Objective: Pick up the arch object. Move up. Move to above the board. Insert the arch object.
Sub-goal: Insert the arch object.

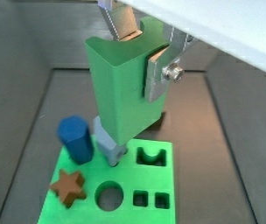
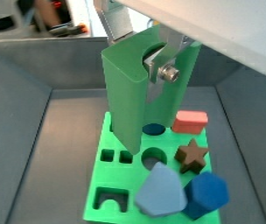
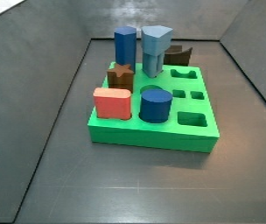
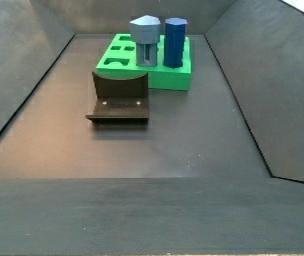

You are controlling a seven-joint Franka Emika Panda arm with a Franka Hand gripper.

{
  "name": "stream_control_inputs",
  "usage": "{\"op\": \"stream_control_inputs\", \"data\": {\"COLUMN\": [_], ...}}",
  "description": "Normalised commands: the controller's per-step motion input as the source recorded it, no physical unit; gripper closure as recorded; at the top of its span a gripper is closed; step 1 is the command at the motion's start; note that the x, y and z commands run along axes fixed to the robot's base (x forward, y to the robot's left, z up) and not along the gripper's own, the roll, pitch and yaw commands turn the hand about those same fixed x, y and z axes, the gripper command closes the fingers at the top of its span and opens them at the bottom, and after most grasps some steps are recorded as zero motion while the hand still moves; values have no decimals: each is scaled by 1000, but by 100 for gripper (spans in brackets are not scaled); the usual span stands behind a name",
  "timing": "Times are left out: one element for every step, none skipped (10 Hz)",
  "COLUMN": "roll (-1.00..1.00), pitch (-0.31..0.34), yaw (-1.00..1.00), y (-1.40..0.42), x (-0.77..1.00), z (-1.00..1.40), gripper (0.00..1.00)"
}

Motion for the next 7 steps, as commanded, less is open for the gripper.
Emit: {"op": "stream_control_inputs", "data": {"roll": [0, 0, 0, 0, 0, 0, 0], "pitch": [-19, -13, -23, -19, -19, -13, -13], "yaw": [-909, -917, -917, -911, -914, -920, -911], "y": [129, 120, 129, 129, 129, 129, 131], "x": [249, 246, 237, 240, 240, 234, 246], "z": [0, 0, -6, -6, -6, -17, -37], "gripper": [100, 100, 100, 100, 100, 100, 100]}}
